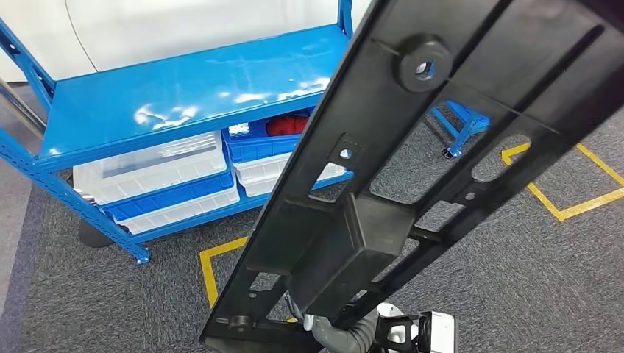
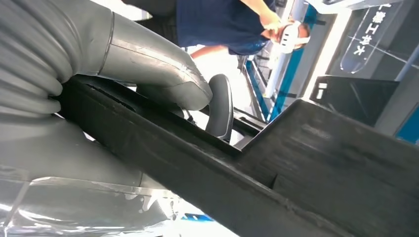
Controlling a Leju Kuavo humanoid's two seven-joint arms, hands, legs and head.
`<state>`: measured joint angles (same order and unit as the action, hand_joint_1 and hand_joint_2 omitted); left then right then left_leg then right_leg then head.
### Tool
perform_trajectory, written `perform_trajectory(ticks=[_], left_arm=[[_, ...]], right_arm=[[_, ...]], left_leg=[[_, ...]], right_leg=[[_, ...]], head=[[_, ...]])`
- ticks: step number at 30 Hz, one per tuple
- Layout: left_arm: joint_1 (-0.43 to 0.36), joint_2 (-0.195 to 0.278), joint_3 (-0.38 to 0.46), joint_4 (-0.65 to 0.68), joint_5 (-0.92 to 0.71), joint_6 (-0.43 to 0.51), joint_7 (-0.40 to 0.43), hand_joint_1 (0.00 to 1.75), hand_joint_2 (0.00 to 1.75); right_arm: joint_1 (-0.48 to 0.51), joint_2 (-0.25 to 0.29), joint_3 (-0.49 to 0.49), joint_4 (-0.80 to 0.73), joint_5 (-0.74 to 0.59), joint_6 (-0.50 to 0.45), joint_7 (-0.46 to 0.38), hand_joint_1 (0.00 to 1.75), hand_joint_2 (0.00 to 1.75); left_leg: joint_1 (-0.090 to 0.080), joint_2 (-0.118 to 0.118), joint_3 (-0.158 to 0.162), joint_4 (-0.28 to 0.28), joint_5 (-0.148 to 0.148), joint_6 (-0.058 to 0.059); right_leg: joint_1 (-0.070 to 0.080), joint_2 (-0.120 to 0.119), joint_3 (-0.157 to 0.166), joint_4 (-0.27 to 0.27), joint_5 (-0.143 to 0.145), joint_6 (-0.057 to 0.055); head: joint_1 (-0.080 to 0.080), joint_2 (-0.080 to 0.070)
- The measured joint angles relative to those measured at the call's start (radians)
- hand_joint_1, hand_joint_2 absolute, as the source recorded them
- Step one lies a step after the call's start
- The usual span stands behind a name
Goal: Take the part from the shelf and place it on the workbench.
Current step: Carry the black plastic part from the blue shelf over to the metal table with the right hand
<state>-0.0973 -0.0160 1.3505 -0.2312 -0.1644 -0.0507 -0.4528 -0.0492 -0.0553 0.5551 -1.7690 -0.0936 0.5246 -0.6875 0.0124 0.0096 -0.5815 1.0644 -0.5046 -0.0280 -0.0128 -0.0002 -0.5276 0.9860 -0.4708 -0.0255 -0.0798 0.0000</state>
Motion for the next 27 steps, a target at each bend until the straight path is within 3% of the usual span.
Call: perform_trajectory(ticks=[2,3,4,5,8,10,12,14,17,18,19,20,21,23,25,27], left_arm=[[0.000,0.006,0.000,0.000,0.000,0.006,0.005,0.00,0.00],[0.001,0.009,0.000,0.000,0.000,0.009,0.008,0.00,0.00],[0.001,0.012,0.001,0.000,0.000,0.011,0.013,0.00,0.00],[0.001,0.015,0.001,0.000,0.000,0.014,0.018,0.00,0.00],[0.002,0.024,0.004,-0.001,0.000,0.021,0.029,0.00,0.00],[0.002,0.029,0.006,-0.001,0.000,0.023,0.030,0.00,0.00],[-0.001,0.030,0.008,-0.002,0.000,0.029,0.031,0.00,0.00],[-0.003,0.030,0.008,-0.004,0.000,0.045,0.026,0.00,0.00],[-0.001,0.029,0.008,-0.006,0.000,0.073,0.014,0.00,0.00],[0.000,0.028,0.008,-0.006,0.000,0.079,0.011,0.00,0.00],[0.001,0.028,0.009,-0.006,0.000,0.085,0.008,0.00,0.00],[0.000,0.026,0.009,-0.006,0.000,0.089,0.005,0.00,0.00],[0.000,0.024,0.008,-0.006,0.000,0.091,0.001,0.00,0.00],[-0.001,0.020,0.008,-0.006,0.000,0.088,-0.006,0.00,0.00],[-0.001,0.016,0.007,-0.006,0.000,0.080,-0.013,0.00,0.00],[-0.002,0.011,0.006,-0.006,0.000,0.073,-0.016,0.00,0.00]], right_arm=[[0.000,0.000,-0.008,-0.012,0.007,-0.001,0.000,1.75,1.75],[-0.001,-0.001,-0.013,-0.016,0.008,-0.001,0.000,1.75,1.75],[-0.002,-0.002,-0.017,-0.019,0.009,-0.001,0.000,1.75,1.75],[-0.005,-0.003,-0.020,-0.022,0.009,-0.001,0.000,1.75,1.75],[-0.026,-0.006,-0.026,-0.026,0.009,-0.001,0.000,1.75,1.75],[-0.036,-0.006,-0.028,-0.030,0.008,-0.001,0.000,1.75,1.75],[-0.039,-0.007,-0.031,-0.033,0.008,-0.004,0.000,1.75,1.75],[-0.042,-0.010,-0.032,-0.036,0.014,-0.019,0.000,1.75,1.75],[-0.046,-0.020,-0.032,-0.040,0.027,-0.049,0.000,1.75,1.75],[-0.046,-0.024,-0.032,-0.040,0.033,-0.057,0.000,1.75,1.75],[-0.046,-0.029,-0.033,-0.040,0.042,-0.070,0.000,1.75,1.75],[-0.046,-0.033,-0.034,-0.041,0.056,-0.086,0.000,1.75,1.75],[-0.046,-0.036,-0.035,-0.042,0.075,-0.106,0.000,1.75,1.75],[-0.049,-0.040,-0.040,-0.051,0.109,-0.142,0.001,1.75,1.75],[-0.059,-0.041,-0.043,-0.067,0.133,-0.167,0.009,1.75,1.75],[-0.066,-0.042,-0.044,-0.082,0.151,-0.190,0.024,1.75,1.75]], left_leg=[[0.001,-0.001,-0.056,0.139,-0.073,-0.004],[0.001,-0.001,-0.078,0.196,-0.093,-0.005],[0.001,-0.001,-0.085,0.221,-0.092,-0.006],[0.001,-0.002,-0.073,0.206,-0.072,-0.005],[0.001,-0.027,0.028,0.019,0.013,0.003],[0.000,-0.045,0.062,-0.053,0.024,0.009],[0.001,-0.039,0.061,-0.063,0.023,0.016],[0.006,-0.024,0.059,-0.068,0.029,0.028],[0.006,0.001,0.053,-0.071,0.034,0.041],[0.005,0.010,0.052,-0.070,0.034,0.042],[0.005,0.018,0.051,-0.070,0.034,0.042],[0.005,0.026,0.050,-0.069,0.034,0.042],[0.005,0.033,0.051,-0.068,0.033,0.041],[0.002,0.045,0.053,-0.066,0.030,0.036],[-0.003,0.058,0.051,-0.063,0.027,0.026],[-0.006,0.075,0.051,-0.063,0.026,0.016]], right_leg=[[0.005,0.003,-0.009,0.001,0.006,-0.007],[0.007,0.005,-0.013,0.003,0.007,-0.009],[0.008,0.009,-0.017,0.006,0.009,-0.010],[0.009,0.014,-0.019,0.010,0.009,-0.009],[0.010,0.035,-0.027,0.022,0.009,-0.004],[0.011,0.049,-0.037,0.028,0.013,0.007],[0.013,0.061,-0.045,0.030,0.019,0.019],[0.014,0.050,-0.060,0.055,0.001,0.029],[0.009,0.017,-0.137,0.218,-0.087,0.042],[0.006,0.014,-0.163,0.274,-0.106,0.046],[0.004,0.011,-0.176,0.302,-0.108,0.049],[0.002,0.008,-0.170,0.293,-0.091,0.050],[0.000,0.001,-0.147,0.248,-0.059,0.050],[0.003,-0.032,-0.081,0.115,0.001,0.044],[0.012,-0.056,-0.051,0.043,0.017,0.033],[0.016,-0.046,-0.054,0.033,0.015,0.022]], head=[[0.000,0.000],[0.000,0.000],[0.000,0.000],[0.000,0.000],[0.000,0.000],[0.000,0.000],[0.000,0.000],[0.000,0.000],[0.000,0.000],[0.000,0.000],[0.000,0.000],[0.000,0.000],[0.000,0.000],[0.000,0.000],[0.000,0.000],[0.000,0.000]])
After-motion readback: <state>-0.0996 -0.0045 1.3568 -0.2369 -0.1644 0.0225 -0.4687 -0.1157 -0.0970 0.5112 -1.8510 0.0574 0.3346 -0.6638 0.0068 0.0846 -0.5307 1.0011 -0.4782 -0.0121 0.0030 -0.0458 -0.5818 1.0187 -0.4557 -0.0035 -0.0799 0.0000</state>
